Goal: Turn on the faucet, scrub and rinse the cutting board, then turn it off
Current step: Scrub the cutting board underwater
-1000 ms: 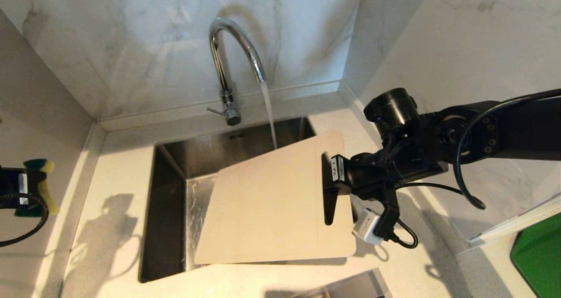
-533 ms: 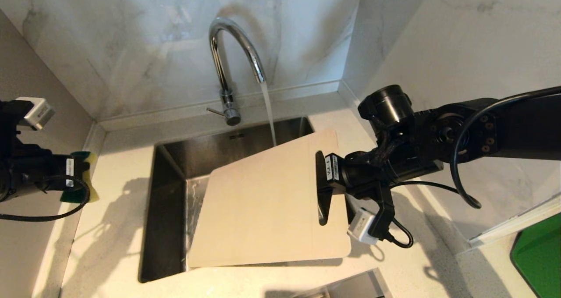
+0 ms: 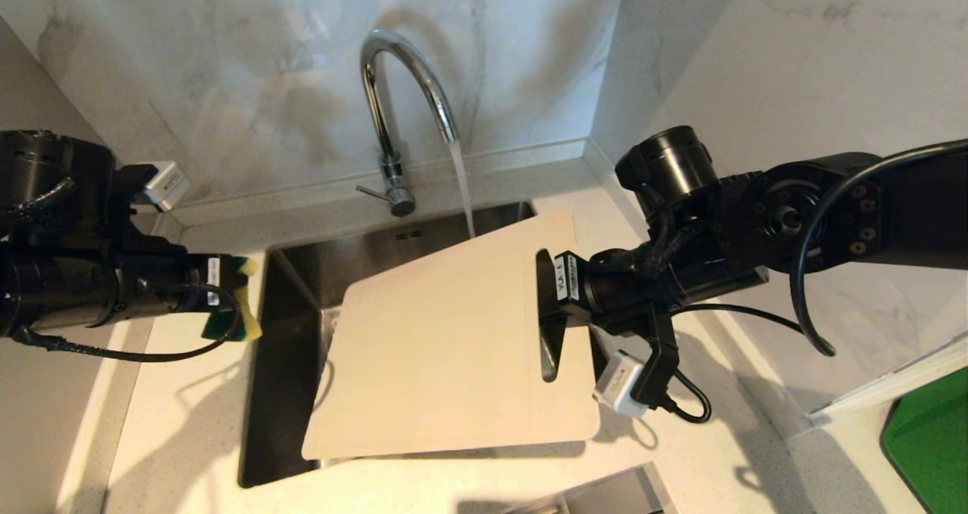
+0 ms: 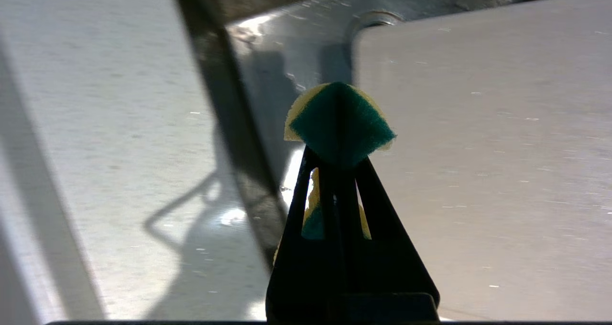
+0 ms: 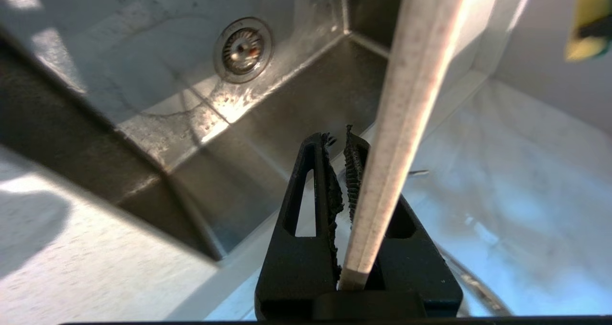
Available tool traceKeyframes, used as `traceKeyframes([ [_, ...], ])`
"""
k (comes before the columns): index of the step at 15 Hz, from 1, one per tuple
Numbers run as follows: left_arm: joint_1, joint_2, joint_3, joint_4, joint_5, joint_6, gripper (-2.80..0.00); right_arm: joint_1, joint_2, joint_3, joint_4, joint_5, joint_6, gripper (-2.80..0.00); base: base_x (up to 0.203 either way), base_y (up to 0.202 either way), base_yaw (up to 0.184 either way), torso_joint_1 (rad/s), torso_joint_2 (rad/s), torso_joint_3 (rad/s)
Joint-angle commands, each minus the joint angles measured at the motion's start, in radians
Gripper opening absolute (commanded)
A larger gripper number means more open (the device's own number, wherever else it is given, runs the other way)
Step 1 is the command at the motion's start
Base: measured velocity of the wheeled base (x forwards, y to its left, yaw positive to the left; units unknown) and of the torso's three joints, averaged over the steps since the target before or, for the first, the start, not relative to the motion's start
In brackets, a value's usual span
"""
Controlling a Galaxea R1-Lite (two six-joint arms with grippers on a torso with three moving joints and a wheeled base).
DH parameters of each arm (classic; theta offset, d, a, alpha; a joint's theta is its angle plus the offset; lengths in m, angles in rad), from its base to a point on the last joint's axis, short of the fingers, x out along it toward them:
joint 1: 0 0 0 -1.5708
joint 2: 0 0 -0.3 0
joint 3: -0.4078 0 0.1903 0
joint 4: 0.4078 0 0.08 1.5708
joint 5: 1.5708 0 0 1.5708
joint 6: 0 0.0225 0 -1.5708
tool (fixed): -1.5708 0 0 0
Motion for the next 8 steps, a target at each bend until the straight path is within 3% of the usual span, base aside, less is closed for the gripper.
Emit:
traceKeyframes([
  [1,-0.056,0.014,-0.038,0.007,-0.014,-0.038,-2.8,0.019,-0.005,0.004,0.002,0.001,-0.014,-2.8,0.0,0.0,0.0,0.0,0.0,0.0],
  [8,-0.146,0.048,-0.173,0.082,-0.22,-0.251,-2.8,0.091,-0.026,0.0,0.002,-0.011,0.035,-2.8,0.0,0.0,0.0,0.0,0.0,0.0],
])
